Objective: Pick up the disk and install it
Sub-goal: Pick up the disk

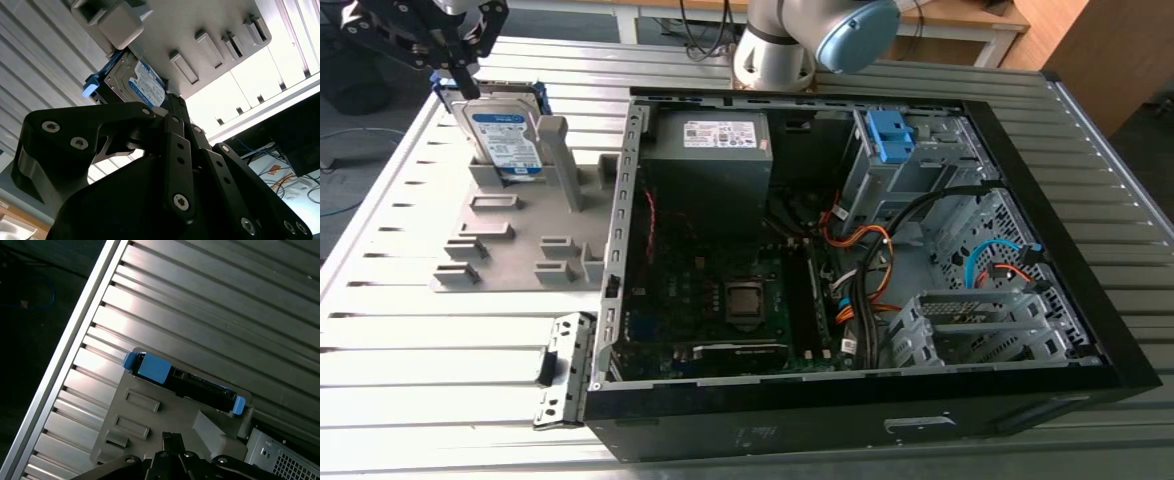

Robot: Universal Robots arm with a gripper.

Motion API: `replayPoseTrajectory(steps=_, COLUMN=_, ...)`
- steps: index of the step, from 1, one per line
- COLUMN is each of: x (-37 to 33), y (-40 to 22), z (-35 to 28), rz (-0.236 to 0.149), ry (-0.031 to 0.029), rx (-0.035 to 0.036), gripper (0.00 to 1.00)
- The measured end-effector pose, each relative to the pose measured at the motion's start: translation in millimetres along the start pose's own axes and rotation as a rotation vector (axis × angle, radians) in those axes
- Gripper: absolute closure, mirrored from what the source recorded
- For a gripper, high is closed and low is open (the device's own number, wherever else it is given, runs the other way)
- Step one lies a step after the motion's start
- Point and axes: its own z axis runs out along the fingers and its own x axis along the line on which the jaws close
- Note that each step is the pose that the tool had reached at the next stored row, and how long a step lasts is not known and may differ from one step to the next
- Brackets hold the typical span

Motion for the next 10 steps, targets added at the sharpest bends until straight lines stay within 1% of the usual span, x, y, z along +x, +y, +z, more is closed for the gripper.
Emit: replayPoseTrajectory(steps=10, x=0.0, y=0.0, z=0.0, rz=-0.03, ry=0.0012, rx=-0.0007, gripper=0.89)
